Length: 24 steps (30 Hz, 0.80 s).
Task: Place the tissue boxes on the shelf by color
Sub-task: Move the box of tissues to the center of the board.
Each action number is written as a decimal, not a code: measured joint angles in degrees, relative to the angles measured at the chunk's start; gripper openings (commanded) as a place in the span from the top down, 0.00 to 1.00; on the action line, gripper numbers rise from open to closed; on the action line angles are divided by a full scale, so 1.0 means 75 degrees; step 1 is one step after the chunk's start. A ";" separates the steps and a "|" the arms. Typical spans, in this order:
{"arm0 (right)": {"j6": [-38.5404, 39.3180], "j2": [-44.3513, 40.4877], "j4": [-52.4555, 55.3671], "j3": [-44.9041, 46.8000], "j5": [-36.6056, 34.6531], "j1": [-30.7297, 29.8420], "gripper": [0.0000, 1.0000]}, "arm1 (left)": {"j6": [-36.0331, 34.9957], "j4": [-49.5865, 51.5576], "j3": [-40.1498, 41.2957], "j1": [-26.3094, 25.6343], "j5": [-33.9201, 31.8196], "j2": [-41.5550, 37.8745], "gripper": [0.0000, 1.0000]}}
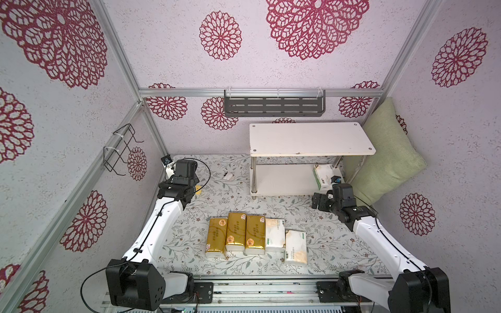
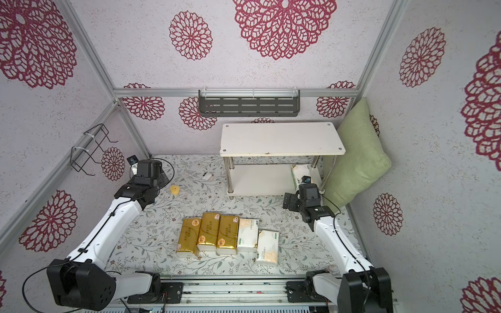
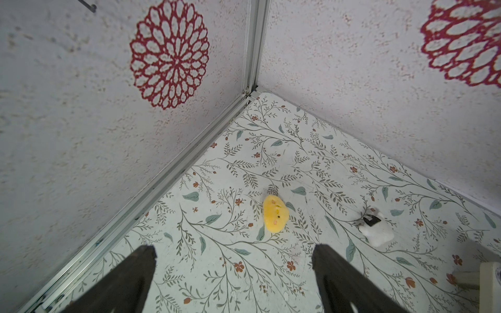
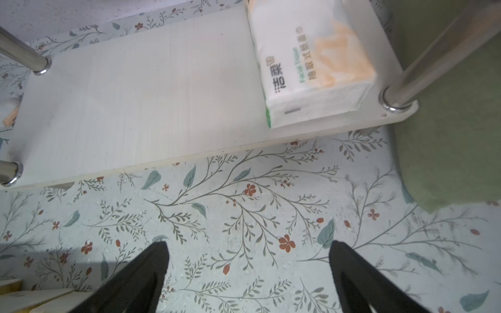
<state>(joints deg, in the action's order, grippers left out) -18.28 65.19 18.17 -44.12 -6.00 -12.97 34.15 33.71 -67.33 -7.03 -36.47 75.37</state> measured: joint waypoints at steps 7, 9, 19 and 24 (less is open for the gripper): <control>-0.0801 -0.0364 0.0510 0.0557 -0.0064 -0.0874 0.01 | -0.0003 0.0003 0.0000 -0.0003 0.0006 0.0067 0.03; -0.1052 -0.0431 0.0670 0.0624 -0.0079 -0.1154 0.01 | 0.0000 0.0003 0.0000 -0.0003 0.0009 0.0076 0.03; -0.2451 -0.0417 0.1475 0.0699 -0.0239 -0.2748 0.01 | 0.0061 0.0000 0.0000 -0.0009 0.0041 0.0152 0.03; -0.2999 -0.0385 0.1880 0.0702 -0.0376 -0.3270 0.01 | 0.0055 0.0000 0.0000 -0.0012 0.0041 0.0169 0.03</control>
<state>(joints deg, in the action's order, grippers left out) -40.77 62.30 32.27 -38.85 -8.82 -37.50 34.57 33.71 -67.33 -7.11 -36.16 76.64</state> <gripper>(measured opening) 0.991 0.975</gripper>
